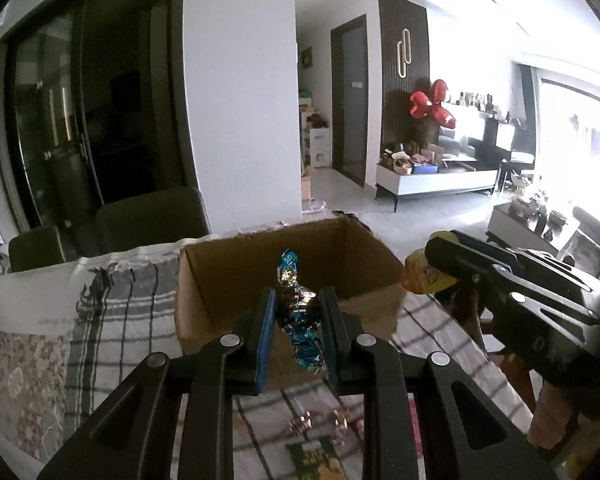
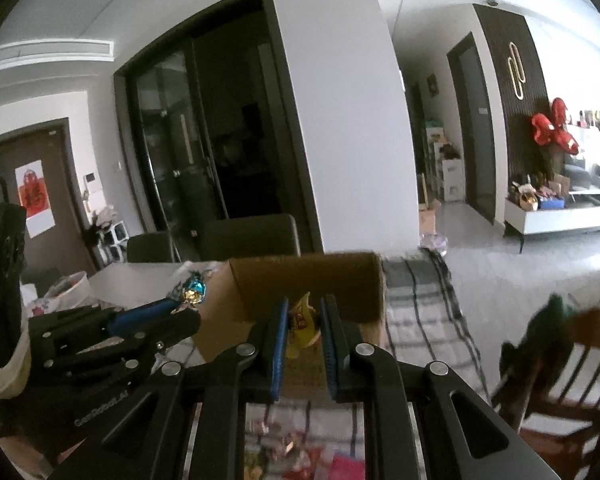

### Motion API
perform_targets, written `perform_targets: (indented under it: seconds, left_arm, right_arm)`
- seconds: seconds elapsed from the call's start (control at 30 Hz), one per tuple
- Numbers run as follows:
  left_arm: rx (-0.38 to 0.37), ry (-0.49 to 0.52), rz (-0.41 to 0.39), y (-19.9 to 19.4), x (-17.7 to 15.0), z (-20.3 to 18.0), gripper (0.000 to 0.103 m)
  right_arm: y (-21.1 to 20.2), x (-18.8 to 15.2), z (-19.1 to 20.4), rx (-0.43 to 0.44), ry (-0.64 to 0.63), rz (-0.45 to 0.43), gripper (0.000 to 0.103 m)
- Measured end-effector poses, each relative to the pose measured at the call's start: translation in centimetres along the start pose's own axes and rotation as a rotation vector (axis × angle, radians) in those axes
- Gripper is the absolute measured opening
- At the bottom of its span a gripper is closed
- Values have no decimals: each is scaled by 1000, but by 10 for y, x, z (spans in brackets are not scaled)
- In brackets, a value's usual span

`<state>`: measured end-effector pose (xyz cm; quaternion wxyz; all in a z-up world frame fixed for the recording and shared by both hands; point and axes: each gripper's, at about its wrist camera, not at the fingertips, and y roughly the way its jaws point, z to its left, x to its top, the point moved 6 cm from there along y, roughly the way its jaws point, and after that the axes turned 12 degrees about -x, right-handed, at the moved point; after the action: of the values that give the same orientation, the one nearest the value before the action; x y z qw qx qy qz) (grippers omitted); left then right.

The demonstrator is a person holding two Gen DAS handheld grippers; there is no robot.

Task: Organize snacks
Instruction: 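Lift both held snacks and carry them over the open cardboard box, then open both tools to drop the candy and pouch into the box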

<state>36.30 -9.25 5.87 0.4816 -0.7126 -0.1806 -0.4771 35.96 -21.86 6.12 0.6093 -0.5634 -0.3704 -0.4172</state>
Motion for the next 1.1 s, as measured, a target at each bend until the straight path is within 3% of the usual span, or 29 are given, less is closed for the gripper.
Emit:
perform_targets:
  seconds: [0.43,0.47,0.53,0.57,0.63,0.73,0.8,0.87,1.1]
  left_arm:
    - [28,-72,97,57,24,42,23]
    - [32,-77,97,58,24,45,26]
    - [45,-84,96,59,23,49,62]
    - [59,-90,86,56,23,52,69]
    - [78,-86,73,51,21,53,72]
    - [111,-71,56,40,17,51,83]
    - [118,-55,43,33,15,47,84]
    - [127,-40,27,23,12,42,89]
    - [127,-36,0,-7,-4,27,94]
  right_arm:
    - [70,26,4,5,-1,68,17]
    - [75,25,4,-1,0,80,18]
    - [83,23,1,-27,7,103,21]
    - [85,21,-1,-41,8,115,32]
    - [85,18,-4,-83,9,114,46]
    - [79,12,-8,-114,-6,107,46]
    - [72,8,-10,-127,-4,105,50]
    - [64,7,-11,-134,3,97,62]
    - [30,-6,-15,-161,-6,74,70]
